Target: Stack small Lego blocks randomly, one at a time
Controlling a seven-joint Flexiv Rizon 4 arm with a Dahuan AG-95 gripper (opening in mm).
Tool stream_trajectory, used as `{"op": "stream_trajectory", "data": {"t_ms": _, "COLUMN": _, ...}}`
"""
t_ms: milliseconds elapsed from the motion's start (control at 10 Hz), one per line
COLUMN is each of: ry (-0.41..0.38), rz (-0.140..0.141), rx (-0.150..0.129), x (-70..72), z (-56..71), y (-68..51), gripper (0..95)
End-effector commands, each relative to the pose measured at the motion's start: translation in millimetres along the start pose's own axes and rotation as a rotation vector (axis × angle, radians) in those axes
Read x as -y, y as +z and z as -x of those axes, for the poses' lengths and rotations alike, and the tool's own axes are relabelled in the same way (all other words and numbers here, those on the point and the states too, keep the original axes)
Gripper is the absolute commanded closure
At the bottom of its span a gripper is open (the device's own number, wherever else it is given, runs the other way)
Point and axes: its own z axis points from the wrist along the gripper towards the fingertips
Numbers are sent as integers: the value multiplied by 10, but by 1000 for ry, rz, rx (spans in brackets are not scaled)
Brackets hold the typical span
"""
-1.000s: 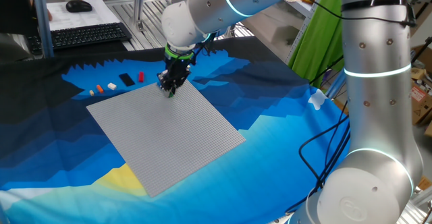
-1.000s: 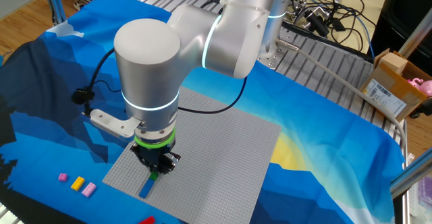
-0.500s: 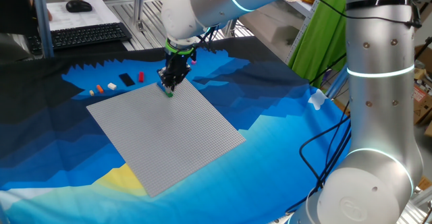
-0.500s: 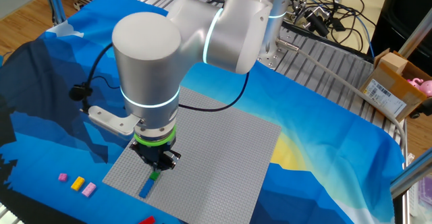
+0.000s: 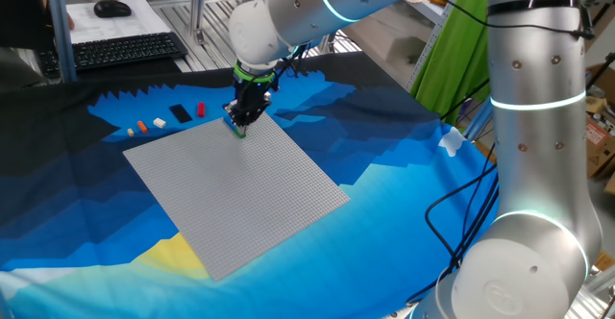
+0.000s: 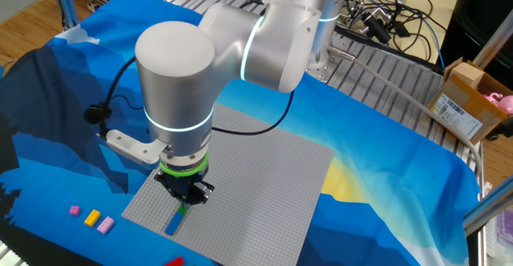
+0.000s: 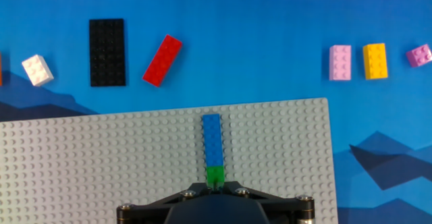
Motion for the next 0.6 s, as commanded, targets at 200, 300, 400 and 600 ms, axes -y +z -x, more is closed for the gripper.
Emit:
{"op": "stream_trajectory", "data": {"t_ms": 200, "ry": -11, "rz": -6, "rx": 0, "x": -8, "z": 16, "y": -54, "gripper": 950}}
{"op": "stream_trajectory", "data": {"t_ms": 300, "ry": -14, "rz": -9, "rx": 3, "x": -8, "z": 19, "y": -82, "gripper": 950}}
{"op": "stream_trajectory", "data": {"t_ms": 400, "ry": -9, "rz": -11, "rx": 6, "x": -2, "z": 23, "y": -133, "gripper": 760}}
{"op": "stream_trajectory", "data": {"t_ms": 600, "ry": -2, "rz": -12, "rx": 17, "x": -3, "z": 56, "y": -167, "gripper": 570}}
